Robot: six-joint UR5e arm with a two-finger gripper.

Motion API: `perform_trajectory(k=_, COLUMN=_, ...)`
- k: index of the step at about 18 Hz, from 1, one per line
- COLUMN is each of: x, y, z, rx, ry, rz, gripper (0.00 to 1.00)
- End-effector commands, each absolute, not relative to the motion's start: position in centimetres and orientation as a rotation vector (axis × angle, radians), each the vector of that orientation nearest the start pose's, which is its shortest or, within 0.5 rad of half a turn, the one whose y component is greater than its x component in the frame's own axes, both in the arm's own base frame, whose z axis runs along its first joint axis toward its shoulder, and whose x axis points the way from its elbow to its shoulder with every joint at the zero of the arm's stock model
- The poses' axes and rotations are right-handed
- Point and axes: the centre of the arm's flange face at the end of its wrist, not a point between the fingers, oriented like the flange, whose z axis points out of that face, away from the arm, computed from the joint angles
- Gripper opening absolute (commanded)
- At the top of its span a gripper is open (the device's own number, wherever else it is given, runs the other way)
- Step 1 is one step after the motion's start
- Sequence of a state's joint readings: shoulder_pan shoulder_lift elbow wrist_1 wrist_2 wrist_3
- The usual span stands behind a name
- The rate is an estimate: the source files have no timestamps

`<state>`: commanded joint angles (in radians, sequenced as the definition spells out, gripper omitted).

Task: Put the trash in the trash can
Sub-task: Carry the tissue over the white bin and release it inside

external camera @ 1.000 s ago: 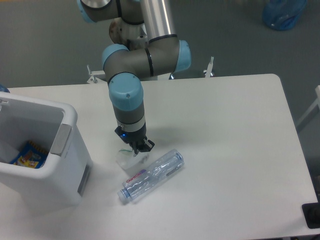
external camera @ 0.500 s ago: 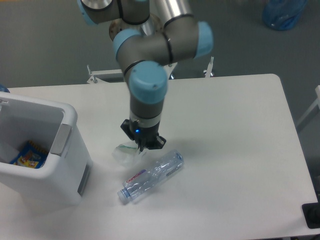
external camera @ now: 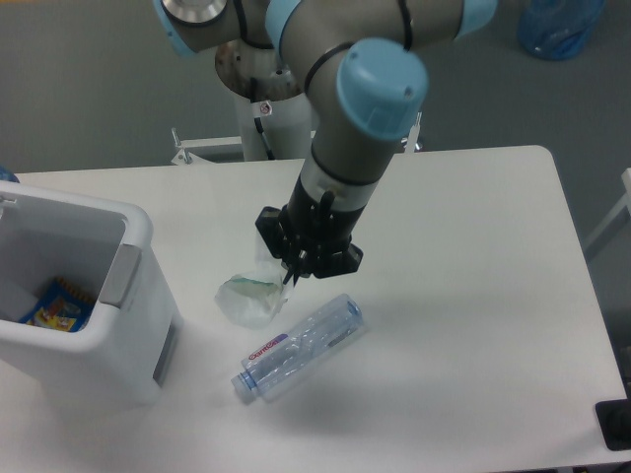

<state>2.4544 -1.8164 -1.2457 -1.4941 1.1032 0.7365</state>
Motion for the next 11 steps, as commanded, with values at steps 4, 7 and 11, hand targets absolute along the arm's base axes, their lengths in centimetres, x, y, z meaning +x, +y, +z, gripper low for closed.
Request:
perform_trajectory(k=4, x=-33.7, y=52.3, z=56.7, rx=-2.55, ry=-0.139, rz=-0.35, gripper=0.0)
perform_trajectory(k=7, x=-31.9, y=52.2, z=57.7, rx=-2.509, ry=-0.112, rz=-0.382, gripper=0.0)
perform_trajectory(k=11, x=-30.6, y=52.4, z=58.3, rx=-2.476, ry=-0.107, rz=-0.411, gripper=0.0)
